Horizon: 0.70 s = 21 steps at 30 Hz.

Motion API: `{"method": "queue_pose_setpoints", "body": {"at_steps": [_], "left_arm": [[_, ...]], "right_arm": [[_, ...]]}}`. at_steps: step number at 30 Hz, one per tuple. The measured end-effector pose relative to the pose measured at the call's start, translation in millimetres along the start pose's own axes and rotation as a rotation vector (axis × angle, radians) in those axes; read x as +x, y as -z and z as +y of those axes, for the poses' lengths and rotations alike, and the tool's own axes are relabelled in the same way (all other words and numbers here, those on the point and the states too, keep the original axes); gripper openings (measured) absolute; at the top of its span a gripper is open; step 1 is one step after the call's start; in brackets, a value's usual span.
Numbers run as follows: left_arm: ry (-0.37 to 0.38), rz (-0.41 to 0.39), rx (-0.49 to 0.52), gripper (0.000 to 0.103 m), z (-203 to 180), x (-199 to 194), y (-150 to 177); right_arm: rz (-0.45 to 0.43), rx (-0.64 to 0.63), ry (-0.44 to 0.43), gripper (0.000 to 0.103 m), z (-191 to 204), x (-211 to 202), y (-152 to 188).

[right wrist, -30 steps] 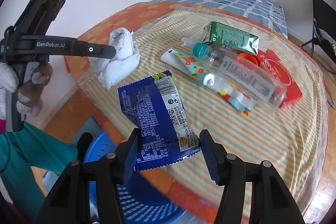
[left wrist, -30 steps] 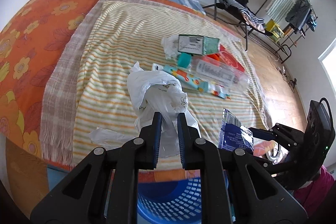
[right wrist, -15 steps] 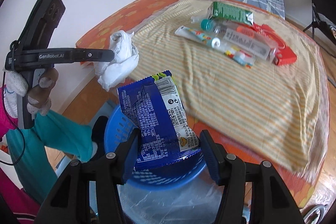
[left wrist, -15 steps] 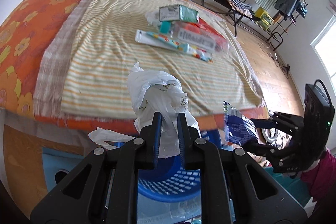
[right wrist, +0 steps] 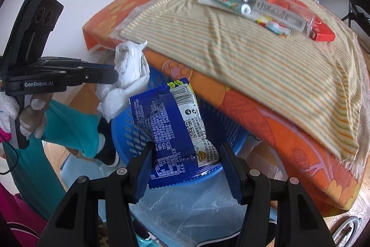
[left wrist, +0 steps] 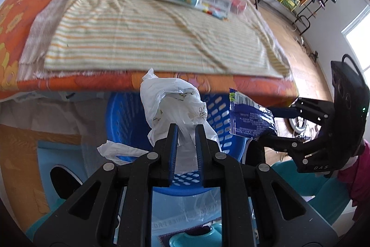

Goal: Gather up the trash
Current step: 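Carry bag and wrapper over the blue basket and open both grippers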

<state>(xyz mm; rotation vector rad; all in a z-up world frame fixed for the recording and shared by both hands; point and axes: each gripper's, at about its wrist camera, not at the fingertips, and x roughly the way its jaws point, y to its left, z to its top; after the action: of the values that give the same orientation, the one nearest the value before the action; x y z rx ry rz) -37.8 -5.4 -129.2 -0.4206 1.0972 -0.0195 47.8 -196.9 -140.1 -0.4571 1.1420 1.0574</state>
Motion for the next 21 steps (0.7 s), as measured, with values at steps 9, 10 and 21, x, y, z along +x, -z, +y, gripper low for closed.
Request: {"method": "queue_pose_setpoints", "body": {"at_steps": [9, 10, 21], "left_arm": [[-0.015, 0.056, -0.021, 0.014, 7.5, 14.5, 8.7], [-0.018, 0.059, -0.022, 0.014, 8.0, 15.9, 8.4], [-0.064, 0.054, -0.040, 0.061, 13.4, 20.5, 7.5]], "right_arm": [[0.065, -0.002, 0.017, 0.059, 2.6, 22.7, 8.5], [0.066, -0.002, 0.019, 0.059, 2.5, 23.7, 9.1], [0.036, 0.008, 0.034, 0.062, 3.3, 25.6, 6.0]]}}
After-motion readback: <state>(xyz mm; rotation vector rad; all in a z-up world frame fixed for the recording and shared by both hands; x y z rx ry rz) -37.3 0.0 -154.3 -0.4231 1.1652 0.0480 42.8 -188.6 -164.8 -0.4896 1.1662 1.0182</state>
